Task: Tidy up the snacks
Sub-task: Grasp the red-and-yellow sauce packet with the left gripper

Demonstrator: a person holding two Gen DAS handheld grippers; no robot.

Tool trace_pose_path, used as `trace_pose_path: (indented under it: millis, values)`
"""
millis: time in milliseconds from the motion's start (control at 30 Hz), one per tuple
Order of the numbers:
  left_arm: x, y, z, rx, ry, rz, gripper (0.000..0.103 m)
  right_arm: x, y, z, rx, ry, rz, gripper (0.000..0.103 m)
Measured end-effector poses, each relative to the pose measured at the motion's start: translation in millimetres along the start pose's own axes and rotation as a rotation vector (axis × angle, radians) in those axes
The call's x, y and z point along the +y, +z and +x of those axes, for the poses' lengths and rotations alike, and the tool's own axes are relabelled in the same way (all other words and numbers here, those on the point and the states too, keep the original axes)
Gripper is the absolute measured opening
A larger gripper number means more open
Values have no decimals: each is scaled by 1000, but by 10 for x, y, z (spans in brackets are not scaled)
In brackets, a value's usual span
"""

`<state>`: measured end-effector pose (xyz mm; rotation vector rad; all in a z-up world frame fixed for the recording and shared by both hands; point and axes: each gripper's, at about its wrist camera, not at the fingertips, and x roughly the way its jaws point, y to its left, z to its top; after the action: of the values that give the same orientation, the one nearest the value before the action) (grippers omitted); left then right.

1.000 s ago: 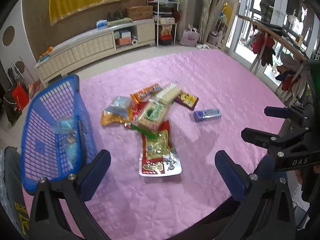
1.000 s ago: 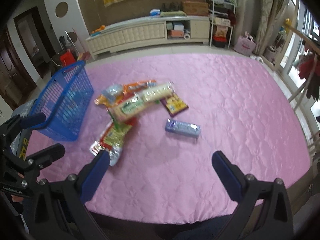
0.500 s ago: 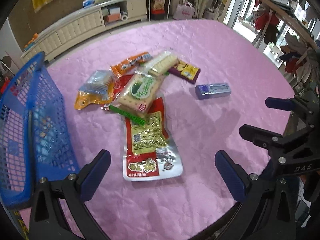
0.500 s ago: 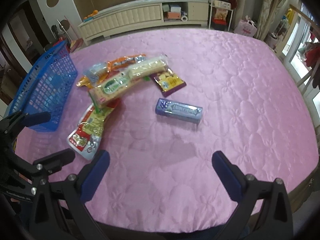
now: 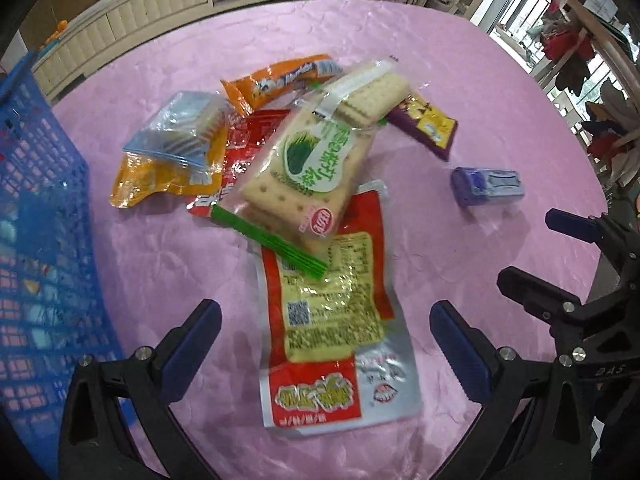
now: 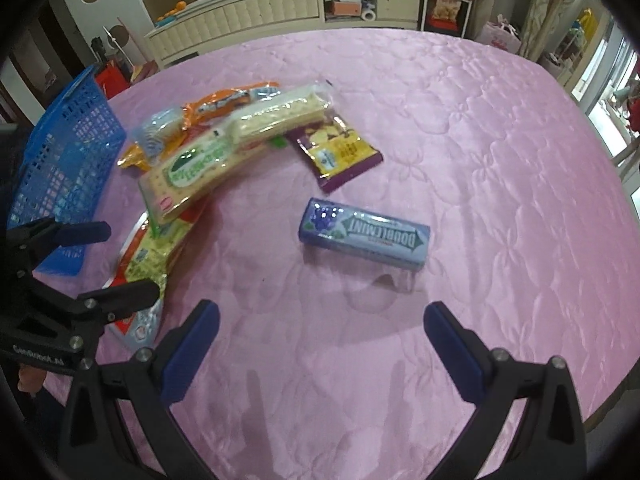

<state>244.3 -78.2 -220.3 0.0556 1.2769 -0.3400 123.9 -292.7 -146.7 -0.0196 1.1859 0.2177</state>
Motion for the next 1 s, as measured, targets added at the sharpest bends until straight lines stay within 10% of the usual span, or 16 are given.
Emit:
trace_pose_path:
  millis: [633,867,1000]
  values:
    - [-207,79,277,133,127,41,101,-79,20,70,12,-2,18,103]
    - [-171,12,69,109,108,-36,55,-141,-23,62,14,13,38,103]
    - [-119,-49,22,96,99,-56,51,-117,-26,46,9,23,34,103]
